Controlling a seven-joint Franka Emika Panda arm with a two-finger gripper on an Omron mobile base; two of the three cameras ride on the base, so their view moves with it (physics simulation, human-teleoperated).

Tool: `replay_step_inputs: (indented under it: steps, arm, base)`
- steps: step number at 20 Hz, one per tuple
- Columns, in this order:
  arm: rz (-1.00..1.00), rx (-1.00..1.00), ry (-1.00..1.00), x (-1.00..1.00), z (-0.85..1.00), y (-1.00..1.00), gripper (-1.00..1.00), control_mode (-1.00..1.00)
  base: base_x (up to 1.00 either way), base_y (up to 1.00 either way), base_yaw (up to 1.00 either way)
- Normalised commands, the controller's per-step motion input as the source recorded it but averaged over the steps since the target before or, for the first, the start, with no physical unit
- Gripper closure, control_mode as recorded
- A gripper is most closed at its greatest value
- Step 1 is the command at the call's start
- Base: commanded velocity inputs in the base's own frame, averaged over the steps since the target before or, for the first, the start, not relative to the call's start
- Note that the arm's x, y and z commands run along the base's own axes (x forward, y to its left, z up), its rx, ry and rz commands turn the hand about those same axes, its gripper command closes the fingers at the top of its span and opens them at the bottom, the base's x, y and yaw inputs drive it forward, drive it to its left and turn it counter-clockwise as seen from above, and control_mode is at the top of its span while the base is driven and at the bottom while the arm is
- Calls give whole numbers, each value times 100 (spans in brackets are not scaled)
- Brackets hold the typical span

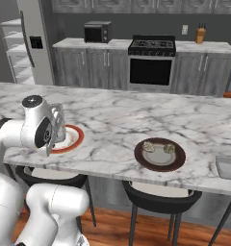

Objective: Place two dumplings into each of the tupperware containers and then place the containers in the fridge.

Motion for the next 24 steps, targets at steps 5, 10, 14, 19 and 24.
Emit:
replay_step_inputs:
  steps: [5, 10, 14, 19, 24]
  arm:
    - [-26, 0, 5, -57, 0, -100, 100, -100]
    - [-14, 3, 5, -68, -1, -96, 100, -100]
    - [0, 15, -17, -59, 0, -54, 100, -100]
    - [0, 1, -15, -66, 0, -3, 100, -100]
    - [0, -1, -3, -41, 0, 11, 100, 100]
  base:
    - [0, 0, 0]
    - [0, 0, 0]
    - [0, 0, 0]
    - [0, 0, 0]
    - [-14, 17, 0]
